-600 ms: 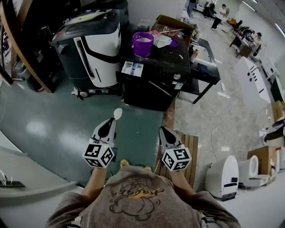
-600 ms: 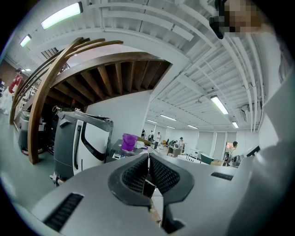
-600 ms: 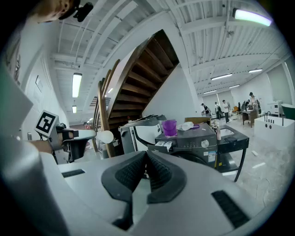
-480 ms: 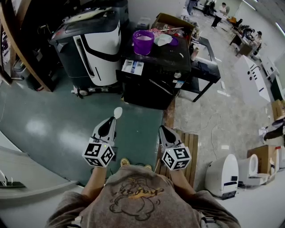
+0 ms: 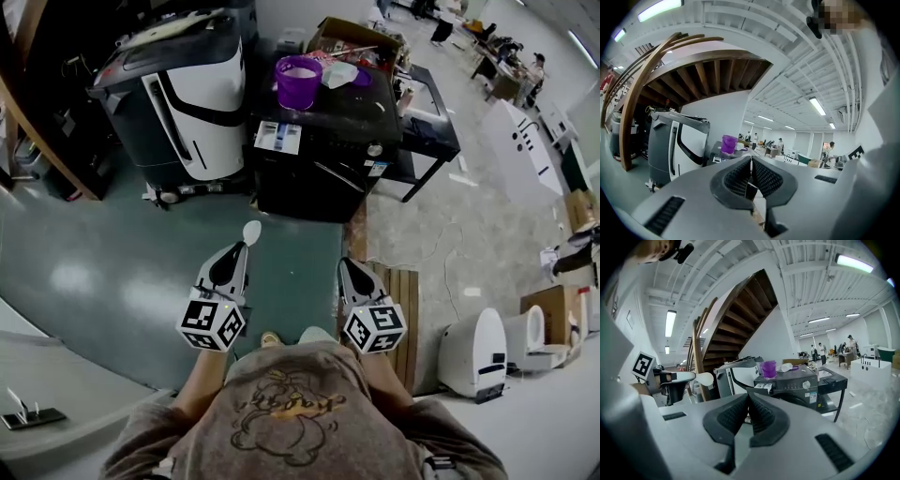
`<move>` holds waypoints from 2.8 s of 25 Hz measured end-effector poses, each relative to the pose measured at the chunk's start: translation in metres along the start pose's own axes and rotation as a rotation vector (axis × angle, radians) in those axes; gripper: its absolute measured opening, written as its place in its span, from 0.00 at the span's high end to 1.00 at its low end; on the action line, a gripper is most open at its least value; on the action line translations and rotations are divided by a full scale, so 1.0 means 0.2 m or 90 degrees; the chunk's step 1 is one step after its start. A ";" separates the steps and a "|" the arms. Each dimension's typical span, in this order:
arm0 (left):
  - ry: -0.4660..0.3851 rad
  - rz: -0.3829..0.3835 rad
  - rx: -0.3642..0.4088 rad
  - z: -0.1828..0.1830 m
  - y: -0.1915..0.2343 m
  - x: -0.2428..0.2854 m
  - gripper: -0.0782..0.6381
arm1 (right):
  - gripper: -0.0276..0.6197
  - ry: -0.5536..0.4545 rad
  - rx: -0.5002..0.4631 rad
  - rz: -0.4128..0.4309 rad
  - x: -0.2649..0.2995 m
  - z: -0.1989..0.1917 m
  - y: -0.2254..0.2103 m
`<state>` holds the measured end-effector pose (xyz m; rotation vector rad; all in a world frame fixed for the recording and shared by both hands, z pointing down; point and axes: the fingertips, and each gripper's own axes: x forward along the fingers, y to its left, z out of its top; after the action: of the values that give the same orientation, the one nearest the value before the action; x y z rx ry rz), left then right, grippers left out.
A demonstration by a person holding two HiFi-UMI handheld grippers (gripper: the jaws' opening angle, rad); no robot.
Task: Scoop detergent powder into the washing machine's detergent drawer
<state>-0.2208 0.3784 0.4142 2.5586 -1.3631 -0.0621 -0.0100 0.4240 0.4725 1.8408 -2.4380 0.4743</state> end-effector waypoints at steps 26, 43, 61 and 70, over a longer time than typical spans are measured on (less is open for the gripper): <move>0.004 -0.009 -0.016 0.03 0.38 0.51 0.86 | 0.96 0.007 0.012 -0.003 0.59 0.05 -0.14; 0.005 0.017 -0.003 0.28 0.51 1.25 0.86 | 0.96 -0.008 0.035 0.038 1.21 0.41 -0.56; -0.012 0.079 -0.007 0.32 0.59 1.69 0.86 | 0.96 0.017 0.019 0.102 1.65 0.55 -0.91; -0.020 0.061 -0.014 0.38 0.67 1.90 0.86 | 0.96 0.015 0.024 0.093 1.82 0.59 -0.98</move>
<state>-0.1274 -0.0217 0.3996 2.4807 -1.4870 -0.0993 0.0866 0.0042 0.4821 1.6663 -2.5771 0.5511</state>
